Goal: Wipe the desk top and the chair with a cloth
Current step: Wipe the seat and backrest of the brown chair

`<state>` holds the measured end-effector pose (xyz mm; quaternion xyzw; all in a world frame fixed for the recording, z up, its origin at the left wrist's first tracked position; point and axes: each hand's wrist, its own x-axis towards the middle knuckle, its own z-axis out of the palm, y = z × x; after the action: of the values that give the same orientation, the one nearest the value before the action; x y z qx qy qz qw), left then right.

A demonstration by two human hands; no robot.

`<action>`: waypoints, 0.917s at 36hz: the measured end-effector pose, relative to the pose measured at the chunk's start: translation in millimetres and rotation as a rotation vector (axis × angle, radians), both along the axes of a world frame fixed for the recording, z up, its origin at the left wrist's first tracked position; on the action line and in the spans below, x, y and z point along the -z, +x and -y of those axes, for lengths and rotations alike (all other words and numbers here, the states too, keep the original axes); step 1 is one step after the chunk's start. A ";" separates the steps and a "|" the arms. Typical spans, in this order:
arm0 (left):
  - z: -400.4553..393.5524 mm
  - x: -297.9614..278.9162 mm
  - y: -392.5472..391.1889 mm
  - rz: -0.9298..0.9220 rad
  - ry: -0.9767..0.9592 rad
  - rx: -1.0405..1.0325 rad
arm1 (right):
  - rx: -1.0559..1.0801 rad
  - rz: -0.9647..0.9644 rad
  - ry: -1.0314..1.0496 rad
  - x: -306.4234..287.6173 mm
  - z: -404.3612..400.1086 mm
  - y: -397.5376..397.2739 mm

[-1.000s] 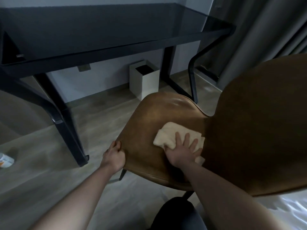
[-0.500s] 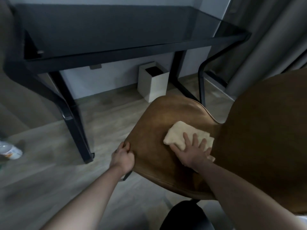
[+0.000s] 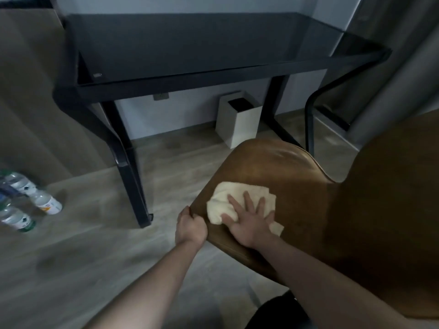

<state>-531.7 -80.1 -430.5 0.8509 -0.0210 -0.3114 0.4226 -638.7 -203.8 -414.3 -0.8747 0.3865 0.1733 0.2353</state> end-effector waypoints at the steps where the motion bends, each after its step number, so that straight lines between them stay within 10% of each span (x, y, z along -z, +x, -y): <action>1: 1.7 3.8 2.8 0.002 0.005 0.009 | -0.028 -0.004 -0.015 2.2 3.4 12.0; 17: 12.0 36.1 21.9 0.040 0.110 0.154 | -0.169 0.026 -0.262 15.4 91.5 100.6; 33: 2.6 1.1 18.0 -0.044 0.092 0.276 | 0.481 -0.068 -0.213 -8.0 148.2 -58.5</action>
<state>-513.7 -82.7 -431.6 0.8514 -0.1143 -0.3857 0.3367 -697.2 -352.0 -406.3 -0.7712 0.6072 0.1001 0.1630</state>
